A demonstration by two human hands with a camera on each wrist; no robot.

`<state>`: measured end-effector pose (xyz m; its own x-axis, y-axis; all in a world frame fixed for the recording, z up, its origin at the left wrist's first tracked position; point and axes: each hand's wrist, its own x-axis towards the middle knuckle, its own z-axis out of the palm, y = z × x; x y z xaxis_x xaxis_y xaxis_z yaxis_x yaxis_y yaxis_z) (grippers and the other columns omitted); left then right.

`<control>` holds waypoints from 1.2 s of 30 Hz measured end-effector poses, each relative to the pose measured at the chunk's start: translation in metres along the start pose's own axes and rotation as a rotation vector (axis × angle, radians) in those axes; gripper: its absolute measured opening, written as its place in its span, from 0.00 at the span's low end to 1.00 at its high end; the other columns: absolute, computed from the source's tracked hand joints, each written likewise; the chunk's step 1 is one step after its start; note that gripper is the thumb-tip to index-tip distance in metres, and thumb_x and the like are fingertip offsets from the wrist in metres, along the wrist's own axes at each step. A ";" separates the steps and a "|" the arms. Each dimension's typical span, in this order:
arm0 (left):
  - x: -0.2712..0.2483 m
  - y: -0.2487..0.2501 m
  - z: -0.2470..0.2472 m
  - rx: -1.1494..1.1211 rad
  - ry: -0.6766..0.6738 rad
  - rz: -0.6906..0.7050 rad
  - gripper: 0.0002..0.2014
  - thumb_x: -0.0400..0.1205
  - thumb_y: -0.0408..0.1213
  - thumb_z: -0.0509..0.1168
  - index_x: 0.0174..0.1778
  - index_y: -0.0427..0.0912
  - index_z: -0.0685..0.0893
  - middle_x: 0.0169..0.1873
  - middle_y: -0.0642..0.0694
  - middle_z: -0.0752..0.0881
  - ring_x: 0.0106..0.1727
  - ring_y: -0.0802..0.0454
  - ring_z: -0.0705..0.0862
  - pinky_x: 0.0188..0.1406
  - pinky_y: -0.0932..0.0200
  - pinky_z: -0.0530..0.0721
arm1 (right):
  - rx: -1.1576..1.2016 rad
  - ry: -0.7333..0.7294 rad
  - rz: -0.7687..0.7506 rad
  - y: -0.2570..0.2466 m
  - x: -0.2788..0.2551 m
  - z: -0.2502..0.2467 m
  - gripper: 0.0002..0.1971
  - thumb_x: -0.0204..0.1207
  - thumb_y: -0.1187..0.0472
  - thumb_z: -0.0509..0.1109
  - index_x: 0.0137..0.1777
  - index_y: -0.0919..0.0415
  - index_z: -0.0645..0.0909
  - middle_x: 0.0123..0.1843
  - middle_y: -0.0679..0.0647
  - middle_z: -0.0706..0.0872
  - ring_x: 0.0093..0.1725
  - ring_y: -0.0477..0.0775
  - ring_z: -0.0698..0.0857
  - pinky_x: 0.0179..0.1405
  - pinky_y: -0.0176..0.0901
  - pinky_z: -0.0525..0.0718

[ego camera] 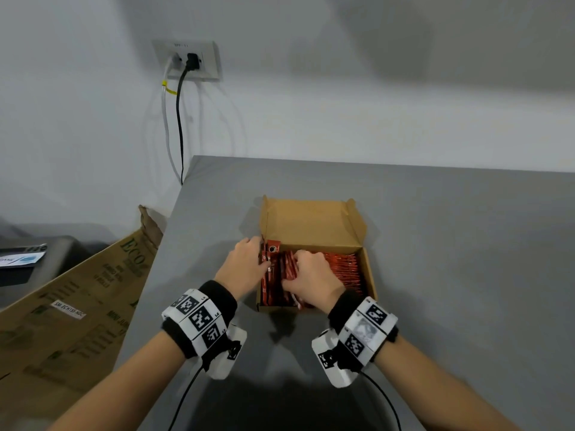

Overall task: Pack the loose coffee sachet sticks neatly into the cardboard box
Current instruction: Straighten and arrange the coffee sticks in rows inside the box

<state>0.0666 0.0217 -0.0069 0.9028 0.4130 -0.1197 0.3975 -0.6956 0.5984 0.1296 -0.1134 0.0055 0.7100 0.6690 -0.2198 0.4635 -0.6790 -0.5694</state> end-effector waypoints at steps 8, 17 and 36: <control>-0.002 -0.001 0.005 0.012 0.009 0.017 0.12 0.82 0.39 0.63 0.59 0.40 0.77 0.53 0.45 0.80 0.53 0.51 0.80 0.55 0.58 0.79 | -0.101 0.250 0.219 0.066 -0.008 -0.046 0.11 0.69 0.57 0.70 0.30 0.58 0.72 0.29 0.53 0.81 0.33 0.57 0.83 0.32 0.43 0.77; -0.003 0.003 0.003 0.051 0.025 0.029 0.12 0.83 0.38 0.62 0.59 0.38 0.76 0.52 0.45 0.77 0.51 0.50 0.81 0.52 0.58 0.81 | -0.490 0.298 0.256 0.056 -0.024 -0.042 0.22 0.77 0.40 0.62 0.44 0.61 0.78 0.43 0.54 0.83 0.47 0.59 0.85 0.36 0.43 0.73; -0.001 0.012 0.006 0.086 0.046 0.062 0.13 0.80 0.31 0.64 0.61 0.37 0.77 0.53 0.42 0.80 0.55 0.46 0.81 0.53 0.58 0.77 | -0.476 -0.010 0.134 -0.008 0.006 0.017 0.35 0.71 0.41 0.71 0.67 0.69 0.69 0.62 0.63 0.75 0.59 0.62 0.80 0.56 0.49 0.79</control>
<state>0.0719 0.0095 -0.0043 0.9184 0.3929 -0.0472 0.3558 -0.7675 0.5333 0.1207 -0.0985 -0.0046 0.7759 0.5678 -0.2749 0.5608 -0.8204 -0.1115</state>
